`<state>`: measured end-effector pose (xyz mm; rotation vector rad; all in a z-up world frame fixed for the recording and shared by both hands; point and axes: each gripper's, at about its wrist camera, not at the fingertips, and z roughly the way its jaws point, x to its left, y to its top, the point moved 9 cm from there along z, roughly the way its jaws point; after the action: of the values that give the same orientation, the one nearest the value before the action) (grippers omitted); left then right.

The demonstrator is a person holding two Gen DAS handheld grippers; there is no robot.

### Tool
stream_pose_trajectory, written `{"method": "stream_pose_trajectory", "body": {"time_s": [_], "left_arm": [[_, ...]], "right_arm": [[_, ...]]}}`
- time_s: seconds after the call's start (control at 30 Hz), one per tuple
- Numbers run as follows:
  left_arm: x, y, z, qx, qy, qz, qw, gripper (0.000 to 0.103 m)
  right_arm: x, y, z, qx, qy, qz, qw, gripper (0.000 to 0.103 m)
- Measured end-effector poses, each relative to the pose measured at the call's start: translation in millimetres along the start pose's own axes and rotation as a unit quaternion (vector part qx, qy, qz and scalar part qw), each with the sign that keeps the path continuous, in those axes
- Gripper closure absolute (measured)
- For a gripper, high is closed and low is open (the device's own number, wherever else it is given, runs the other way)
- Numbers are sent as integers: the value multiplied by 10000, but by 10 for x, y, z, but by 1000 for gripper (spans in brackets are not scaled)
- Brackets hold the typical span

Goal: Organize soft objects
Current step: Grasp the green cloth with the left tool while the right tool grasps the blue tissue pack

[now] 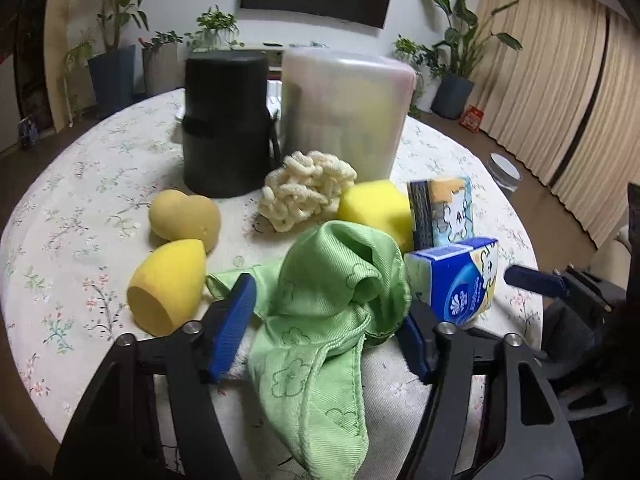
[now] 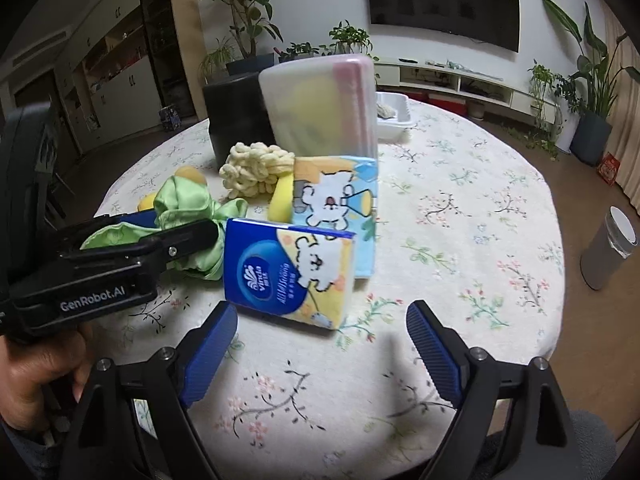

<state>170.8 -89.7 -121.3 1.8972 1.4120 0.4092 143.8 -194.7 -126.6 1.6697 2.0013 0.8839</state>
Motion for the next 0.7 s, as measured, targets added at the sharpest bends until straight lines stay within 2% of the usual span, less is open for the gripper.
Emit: {"method": "stream_pose_trajectory", "body": {"time_s": [0.13, 0.3, 0.53, 0.6, 0.7], "left_arm": [[18, -6, 24, 71, -51, -61, 9999, 42], [18, -2, 13, 55, -41, -20, 10000, 52], [120, 12, 4, 8, -197, -317, 9993, 62], [137, 16, -1, -4, -181, -342, 9993, 64], [167, 19, -12, -36, -194, -407, 9990, 64]], "right_arm": [[-25, 43, 66, -19, -97, 125, 9999, 14], [-34, 74, 136, 6, -105, 262, 9996, 14], [77, 129, 122, -31, -14, 331, 9994, 14], [129, 147, 124, -28, 20, 325, 9995, 9], [143, 171, 154, -63, -116, 289, 9995, 8]]}}
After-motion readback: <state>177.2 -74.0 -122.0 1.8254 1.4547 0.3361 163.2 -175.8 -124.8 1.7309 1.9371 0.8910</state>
